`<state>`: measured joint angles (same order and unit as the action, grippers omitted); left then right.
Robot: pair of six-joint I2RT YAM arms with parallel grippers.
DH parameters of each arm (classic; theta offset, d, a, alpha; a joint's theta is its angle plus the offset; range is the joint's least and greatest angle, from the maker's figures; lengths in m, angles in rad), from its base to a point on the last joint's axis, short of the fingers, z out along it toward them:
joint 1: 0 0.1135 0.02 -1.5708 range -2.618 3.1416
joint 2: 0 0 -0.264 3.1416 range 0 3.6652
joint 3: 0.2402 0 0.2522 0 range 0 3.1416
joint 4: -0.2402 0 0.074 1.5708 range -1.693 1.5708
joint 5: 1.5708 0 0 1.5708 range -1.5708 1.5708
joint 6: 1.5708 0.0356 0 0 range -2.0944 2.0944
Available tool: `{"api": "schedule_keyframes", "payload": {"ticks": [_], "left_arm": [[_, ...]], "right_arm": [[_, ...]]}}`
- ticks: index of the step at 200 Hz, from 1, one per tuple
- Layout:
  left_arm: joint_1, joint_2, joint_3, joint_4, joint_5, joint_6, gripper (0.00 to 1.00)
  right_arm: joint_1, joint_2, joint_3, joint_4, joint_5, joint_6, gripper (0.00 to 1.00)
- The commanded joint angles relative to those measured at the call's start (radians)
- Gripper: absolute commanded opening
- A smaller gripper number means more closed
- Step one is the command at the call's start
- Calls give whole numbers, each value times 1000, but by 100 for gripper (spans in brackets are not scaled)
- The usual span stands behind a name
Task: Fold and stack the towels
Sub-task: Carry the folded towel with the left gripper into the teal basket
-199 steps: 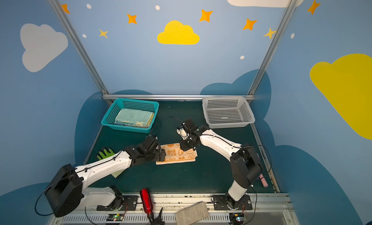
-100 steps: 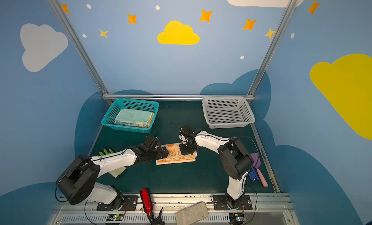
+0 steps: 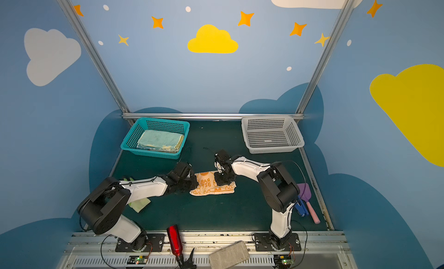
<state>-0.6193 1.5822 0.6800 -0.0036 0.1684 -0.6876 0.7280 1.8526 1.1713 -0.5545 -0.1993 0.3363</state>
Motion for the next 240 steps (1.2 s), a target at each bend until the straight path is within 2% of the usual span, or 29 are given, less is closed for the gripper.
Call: {"api": "schedule_keyframes", "payload": {"ticks": [1,23,44,62,69,73,121,155,203,222,240], "left_arm": [[-11,54,28,-123,7,39,4],[-9,68,118,-209,-49,100,4],[-8,88,253,-333,-148,189,4],[4,111,378,-423,-217,272,4],[14,122,424,-449,-227,303,4],[20,130,451,-464,-230,318,4],[111,254,786,-650,-225,494,4],[179,377,1055,-836,-240,602,4],[316,550,1515,-1119,-261,723,4],[377,616,1644,-1194,-251,753,4],[437,659,1706,-1230,-258,762,4]], "right_arm": [[-5,-4,-7,5,14,0,24],[-12,-71,-28,21,52,-11,26],[-41,-177,-71,62,97,-11,37],[-79,-269,-118,101,119,0,56],[-92,-298,-135,113,126,0,80],[-100,-314,-141,116,131,0,84],[-122,-459,-245,145,260,-7,85],[-127,-536,-341,204,286,-5,85],[-127,-527,-366,213,287,-30,85],[-125,-511,-360,194,309,-41,85],[-125,-514,-358,180,340,-53,86]]}}
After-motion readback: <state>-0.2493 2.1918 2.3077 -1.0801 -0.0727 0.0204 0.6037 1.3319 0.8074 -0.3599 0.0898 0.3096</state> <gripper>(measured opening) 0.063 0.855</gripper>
